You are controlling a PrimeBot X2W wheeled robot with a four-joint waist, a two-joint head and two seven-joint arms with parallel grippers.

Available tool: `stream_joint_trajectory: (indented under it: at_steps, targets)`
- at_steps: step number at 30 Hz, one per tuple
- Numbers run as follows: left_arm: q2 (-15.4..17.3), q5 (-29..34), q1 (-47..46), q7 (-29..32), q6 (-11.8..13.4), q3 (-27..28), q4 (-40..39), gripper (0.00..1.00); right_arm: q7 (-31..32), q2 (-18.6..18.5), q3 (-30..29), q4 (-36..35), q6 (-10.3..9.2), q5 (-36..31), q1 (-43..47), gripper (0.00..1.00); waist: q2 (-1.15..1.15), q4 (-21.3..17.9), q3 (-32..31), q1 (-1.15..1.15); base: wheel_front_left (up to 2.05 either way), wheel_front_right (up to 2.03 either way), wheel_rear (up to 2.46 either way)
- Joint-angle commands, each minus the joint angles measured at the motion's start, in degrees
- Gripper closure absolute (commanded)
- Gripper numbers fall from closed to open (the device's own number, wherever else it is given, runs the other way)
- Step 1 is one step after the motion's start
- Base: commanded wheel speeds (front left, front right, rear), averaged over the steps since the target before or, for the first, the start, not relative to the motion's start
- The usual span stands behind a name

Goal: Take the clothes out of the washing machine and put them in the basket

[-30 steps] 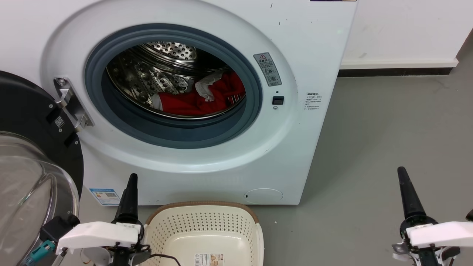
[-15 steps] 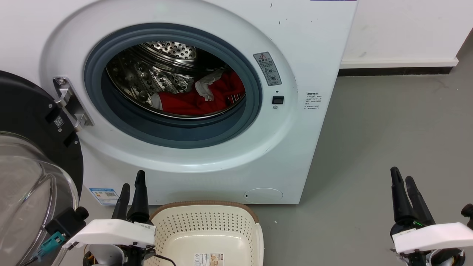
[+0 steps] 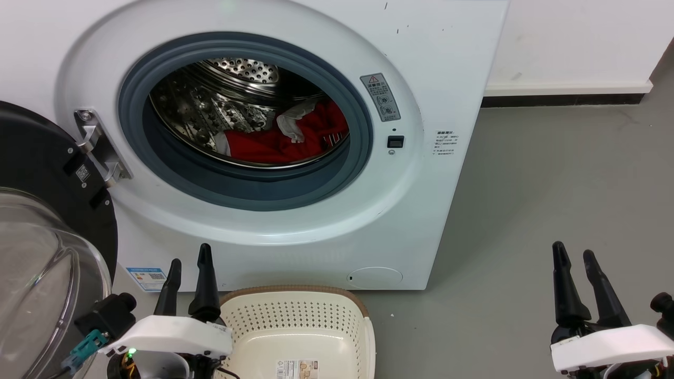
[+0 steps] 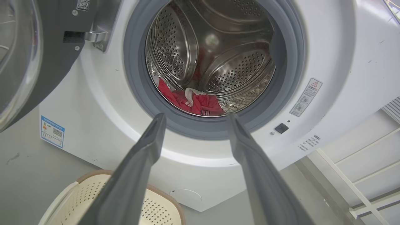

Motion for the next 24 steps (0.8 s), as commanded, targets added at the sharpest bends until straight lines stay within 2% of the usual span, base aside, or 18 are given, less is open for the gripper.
stream_joint_trajectory:
  at_steps: [1, 24]
  targets:
    - [0.3, 2.2, -0.3, -0.7, 0.2, -0.3, -1.1, 0.0, -0.6, -0.2, 0.1, -1.4, 0.0, -2.3, -0.2, 0.0, 0.0, 0.0, 0.0, 0.0, 0.0, 0.0, 0.0]
    - [0.1, 16.2, 0.9, -4.1, 1.1, -1.8, -2.0, 0.0, -4.1, -0.3, 0.3, -5.6, 0.0, -17.3, 2.1, 0.0, 0.0, 0.0, 0.2, 0.0, 0.0, 0.0, 0.0]
